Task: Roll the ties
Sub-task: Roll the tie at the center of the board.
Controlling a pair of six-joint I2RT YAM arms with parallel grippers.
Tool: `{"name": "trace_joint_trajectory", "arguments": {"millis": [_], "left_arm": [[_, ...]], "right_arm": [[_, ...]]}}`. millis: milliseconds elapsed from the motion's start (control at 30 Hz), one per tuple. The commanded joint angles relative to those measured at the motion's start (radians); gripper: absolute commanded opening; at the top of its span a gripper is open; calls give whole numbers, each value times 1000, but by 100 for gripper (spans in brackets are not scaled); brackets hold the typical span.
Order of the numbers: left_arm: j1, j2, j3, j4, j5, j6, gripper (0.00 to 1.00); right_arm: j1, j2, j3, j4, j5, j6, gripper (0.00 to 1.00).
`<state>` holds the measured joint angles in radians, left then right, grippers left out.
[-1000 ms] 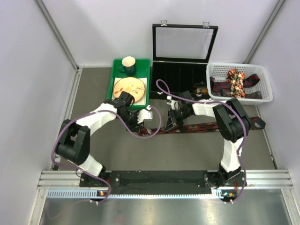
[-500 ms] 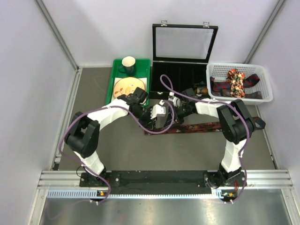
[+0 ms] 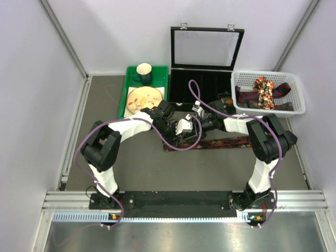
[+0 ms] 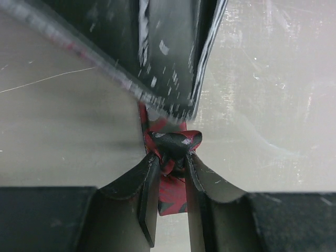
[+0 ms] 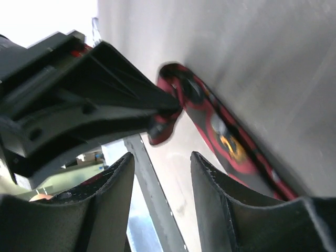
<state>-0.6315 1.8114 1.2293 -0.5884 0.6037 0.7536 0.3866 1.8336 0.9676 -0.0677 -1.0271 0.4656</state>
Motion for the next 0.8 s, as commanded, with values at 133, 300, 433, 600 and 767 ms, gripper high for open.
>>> {"name": "trace_joint_trajectory", "arguments": {"millis": [133, 300, 433, 600, 767], "left_arm": [[-5, 8, 27, 30, 1, -14, 29], [-8, 6, 22, 30, 2, -14, 29], [-13, 9, 18, 32, -4, -16, 29], [-13, 11, 10, 41, -10, -26, 29], [-14, 5, 4, 41, -7, -31, 29]], "right_arm": [[60, 64, -3, 244, -44, 160, 46], [72, 87, 14, 230, -19, 153, 43], [78, 87, 13, 221, -11, 145, 36], [77, 87, 20, 160, -5, 90, 16], [77, 98, 51, 71, 33, 22, 0]]}}
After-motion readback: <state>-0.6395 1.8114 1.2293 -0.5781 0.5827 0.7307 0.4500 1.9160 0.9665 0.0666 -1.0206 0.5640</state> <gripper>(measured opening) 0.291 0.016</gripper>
